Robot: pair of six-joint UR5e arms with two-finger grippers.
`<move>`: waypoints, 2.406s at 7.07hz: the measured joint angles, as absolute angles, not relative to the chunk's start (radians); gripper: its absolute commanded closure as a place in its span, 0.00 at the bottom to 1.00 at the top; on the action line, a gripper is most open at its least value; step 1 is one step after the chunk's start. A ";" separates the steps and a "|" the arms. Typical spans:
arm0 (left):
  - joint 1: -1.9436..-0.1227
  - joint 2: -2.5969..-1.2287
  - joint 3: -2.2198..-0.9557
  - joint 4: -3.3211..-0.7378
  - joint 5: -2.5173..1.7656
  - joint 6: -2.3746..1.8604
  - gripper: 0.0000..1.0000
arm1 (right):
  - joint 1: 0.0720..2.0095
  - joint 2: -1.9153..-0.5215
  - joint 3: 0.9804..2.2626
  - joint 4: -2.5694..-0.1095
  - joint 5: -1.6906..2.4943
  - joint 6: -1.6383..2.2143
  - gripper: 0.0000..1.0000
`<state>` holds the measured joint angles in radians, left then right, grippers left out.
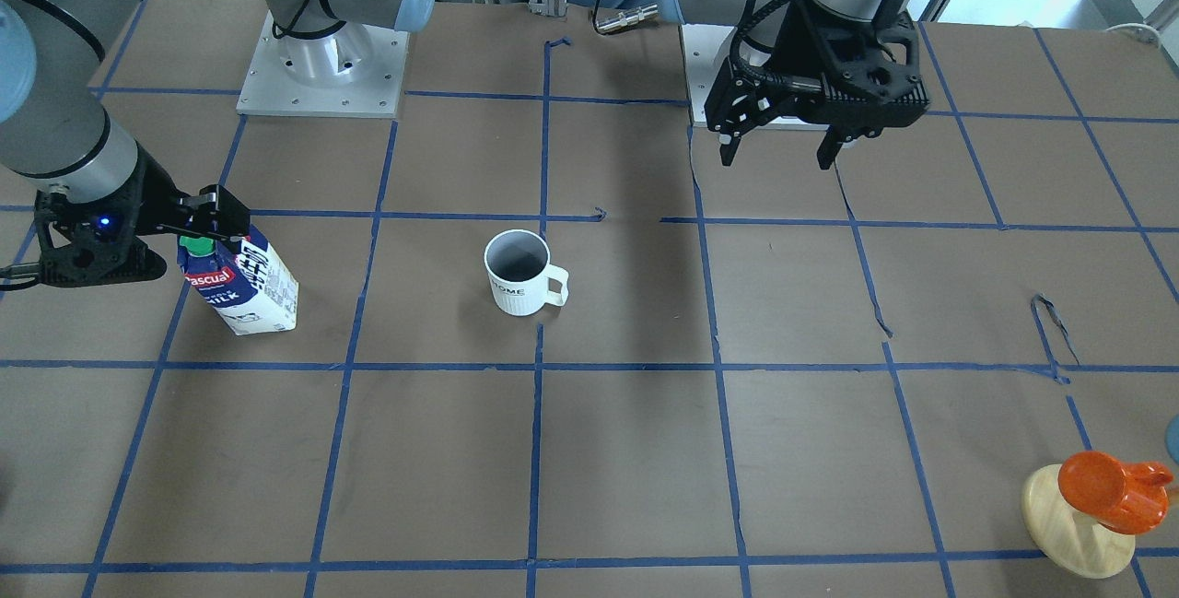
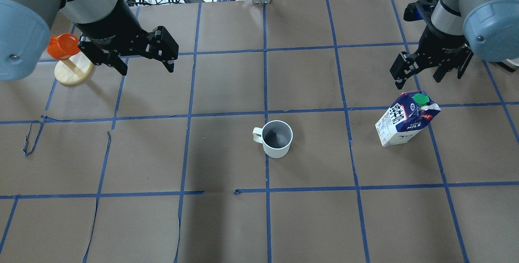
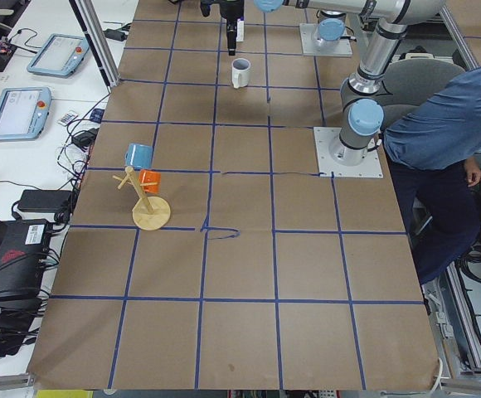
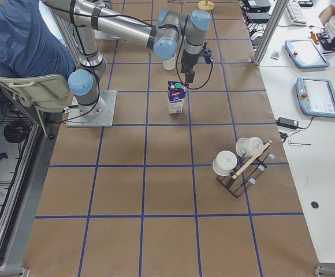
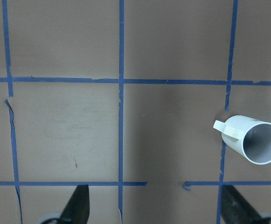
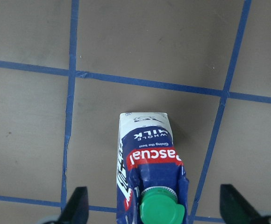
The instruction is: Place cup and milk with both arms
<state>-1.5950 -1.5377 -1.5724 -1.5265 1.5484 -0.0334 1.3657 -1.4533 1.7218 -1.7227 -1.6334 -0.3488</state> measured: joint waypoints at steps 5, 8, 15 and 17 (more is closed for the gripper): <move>-1.551 -1.551 -1.571 -1.480 1.543 0.031 0.00 | 1.361 -1.451 1.789 -1.761 -1.660 -0.360 0.00; -1.549 -1.547 -1.574 -1.481 1.546 0.032 0.00 | 1.361 -1.451 1.808 -1.761 -1.684 -0.358 0.34; -1.548 -1.546 -1.574 -1.480 1.547 0.032 0.00 | 1.361 -1.452 1.804 -1.761 -1.671 -0.349 0.78; -1.548 -1.546 -1.574 -1.480 1.548 0.032 0.00 | 1.366 -1.456 1.779 -1.753 -1.638 -0.312 0.77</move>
<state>-1.5478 -1.5456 -1.5739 -1.4803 1.5477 0.0322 1.3658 -1.4558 1.7792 -1.7529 -1.6382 -0.3123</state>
